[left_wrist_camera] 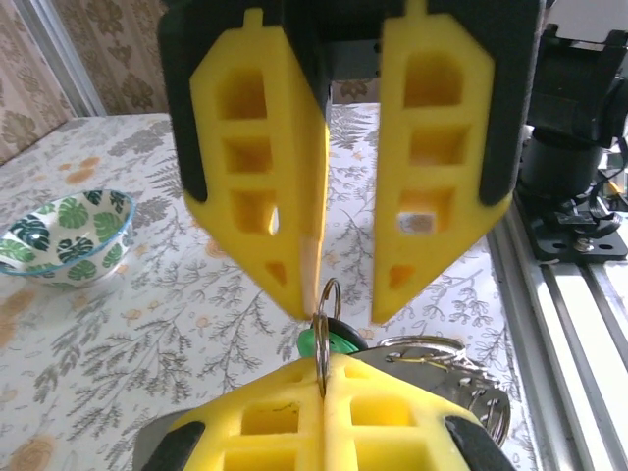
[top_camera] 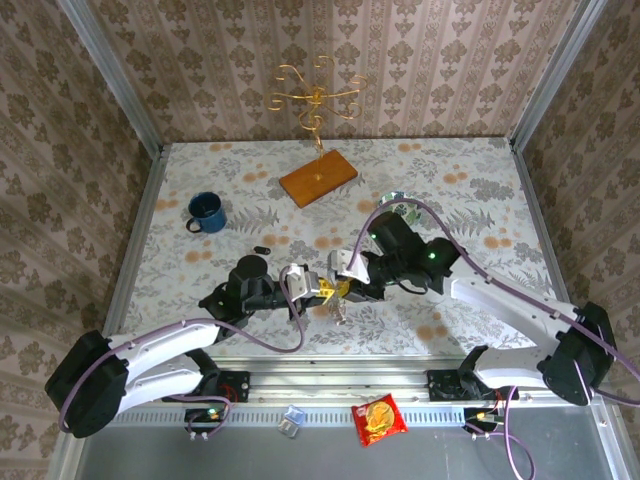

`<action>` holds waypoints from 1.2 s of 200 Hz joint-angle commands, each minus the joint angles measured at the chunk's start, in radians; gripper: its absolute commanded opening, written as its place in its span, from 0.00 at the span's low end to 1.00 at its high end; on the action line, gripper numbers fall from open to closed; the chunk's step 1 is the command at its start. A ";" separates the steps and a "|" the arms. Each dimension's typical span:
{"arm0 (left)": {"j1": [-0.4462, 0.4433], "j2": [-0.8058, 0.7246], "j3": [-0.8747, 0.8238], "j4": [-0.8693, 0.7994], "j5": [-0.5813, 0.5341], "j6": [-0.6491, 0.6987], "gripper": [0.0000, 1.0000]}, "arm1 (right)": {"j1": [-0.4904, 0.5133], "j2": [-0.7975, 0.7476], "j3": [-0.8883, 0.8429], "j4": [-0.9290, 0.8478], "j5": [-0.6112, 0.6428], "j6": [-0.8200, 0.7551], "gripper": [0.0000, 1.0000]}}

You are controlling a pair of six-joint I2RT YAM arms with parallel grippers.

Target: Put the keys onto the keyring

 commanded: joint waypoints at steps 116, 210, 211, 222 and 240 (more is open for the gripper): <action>0.002 -0.017 -0.038 0.127 -0.010 -0.028 0.00 | -0.049 -0.011 -0.045 0.065 -0.096 0.122 0.15; 0.002 -0.016 -0.059 0.190 0.017 -0.054 0.00 | -0.068 0.048 -0.065 0.073 -0.088 0.115 0.00; 0.002 -0.016 -0.059 0.190 0.017 -0.054 0.00 | -0.068 0.049 -0.064 0.073 -0.090 0.116 0.00; 0.003 -0.016 -0.061 0.188 0.018 -0.053 0.00 | -0.068 0.053 -0.059 0.077 -0.096 0.119 0.00; 0.003 -0.016 -0.064 0.188 0.016 -0.049 0.00 | -0.068 0.045 -0.059 0.082 -0.093 0.119 0.00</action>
